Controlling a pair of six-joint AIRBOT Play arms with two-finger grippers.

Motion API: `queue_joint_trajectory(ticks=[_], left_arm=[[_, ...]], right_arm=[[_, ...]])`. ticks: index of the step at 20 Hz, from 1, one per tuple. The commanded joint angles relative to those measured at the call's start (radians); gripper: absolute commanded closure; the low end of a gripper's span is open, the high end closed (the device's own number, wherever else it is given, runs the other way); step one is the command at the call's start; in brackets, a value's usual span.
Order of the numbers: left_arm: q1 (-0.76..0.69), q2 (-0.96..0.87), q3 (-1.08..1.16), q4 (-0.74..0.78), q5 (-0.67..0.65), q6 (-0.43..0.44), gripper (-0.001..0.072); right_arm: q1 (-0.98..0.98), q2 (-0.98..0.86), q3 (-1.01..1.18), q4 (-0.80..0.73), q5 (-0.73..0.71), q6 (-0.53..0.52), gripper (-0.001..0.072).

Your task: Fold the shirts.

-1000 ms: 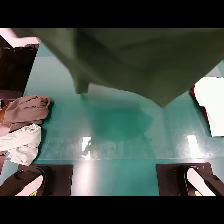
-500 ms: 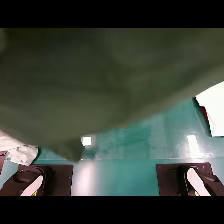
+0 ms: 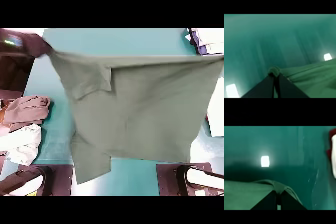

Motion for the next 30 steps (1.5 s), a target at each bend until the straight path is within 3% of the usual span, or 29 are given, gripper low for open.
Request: queue_joint_trajectory(ticks=[1,8,12,16,19,23,30], left_arm=[[0.000,-0.213,-0.043,-0.007,0.096,0.048,0.0679],[0.000,-0.353,-0.043,-0.003,0.510,0.094,0.0679],[0.000,-0.376,-0.036,0.000,0.596,0.156,0.0679],[0.000,-0.391,-0.035,0.050,0.504,0.160,0.0679],[0.000,-0.391,-0.035,0.049,0.306,0.211,0.0679],[0.000,-0.396,-0.060,0.050,0.077,0.245,0.0679],[0.000,-0.396,-0.198,0.056,0.113,0.255,0.0679]], right_arm=[[0.069,-0.206,-0.036,0.004,-0.045,0.013,0.0692],[0.144,-0.333,-0.113,0.005,-0.483,0.013,0.0691],[0.145,-0.333,-0.114,-0.001,-0.581,0.012,0.0691],[0.148,-0.332,-0.114,-0.109,-0.481,-0.013,0.0691],[0.151,-0.332,-0.114,-0.127,-0.342,-0.071,0.0691],[0.151,-0.328,-0.134,-0.127,-0.224,-0.071,0.0692],[0.151,-0.236,-0.448,-0.122,-0.336,-0.071,0.0690]])
